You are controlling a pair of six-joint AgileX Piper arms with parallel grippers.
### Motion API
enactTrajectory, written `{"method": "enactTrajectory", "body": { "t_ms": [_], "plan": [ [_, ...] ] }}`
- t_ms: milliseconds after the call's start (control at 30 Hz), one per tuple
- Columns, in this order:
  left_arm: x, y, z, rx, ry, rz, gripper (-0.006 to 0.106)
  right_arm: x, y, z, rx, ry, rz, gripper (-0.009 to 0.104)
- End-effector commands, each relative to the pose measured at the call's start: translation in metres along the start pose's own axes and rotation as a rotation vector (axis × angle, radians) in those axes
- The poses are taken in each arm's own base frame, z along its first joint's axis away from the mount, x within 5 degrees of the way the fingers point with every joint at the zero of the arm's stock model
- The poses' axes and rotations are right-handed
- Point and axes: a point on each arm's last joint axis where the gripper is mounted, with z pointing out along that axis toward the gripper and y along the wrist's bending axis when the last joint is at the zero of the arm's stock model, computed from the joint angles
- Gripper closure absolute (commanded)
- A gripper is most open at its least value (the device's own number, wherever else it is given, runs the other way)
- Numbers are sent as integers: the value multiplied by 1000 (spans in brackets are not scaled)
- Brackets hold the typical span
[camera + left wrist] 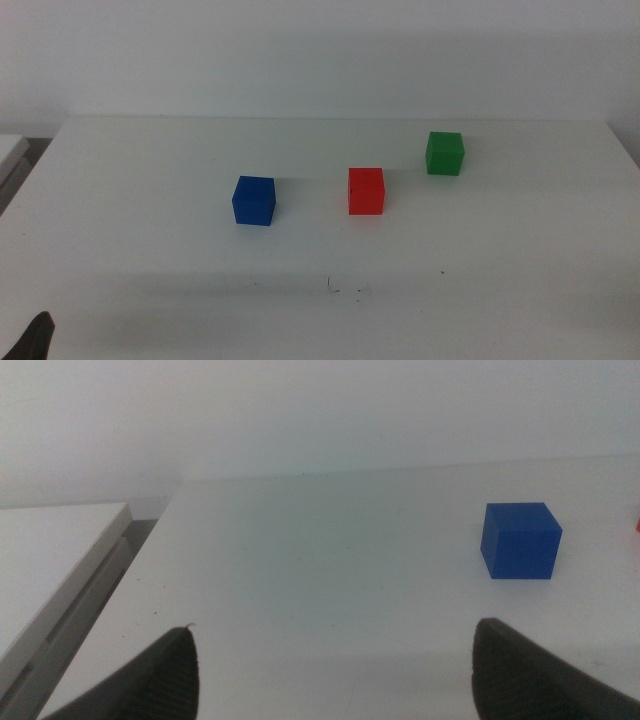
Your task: Stack red cubes first, then green, then blue cubes in a specific spot.
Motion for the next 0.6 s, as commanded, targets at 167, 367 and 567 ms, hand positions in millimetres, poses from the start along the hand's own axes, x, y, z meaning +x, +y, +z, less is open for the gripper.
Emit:
{"method": "enactTrajectory", "body": {
  "t_ms": [167,367,567],
  "plan": [
    [-1,0,0,-1,-16,-5,7,-35,2,0,0,-49,48,2],
    [-1,0,0,-1,-16,-5,7,-92,7,29,26,411,63,2],
    [-1,0,0,-1,-16,-5,7,-116,9,67,48,736,60,2]
  ]
}}
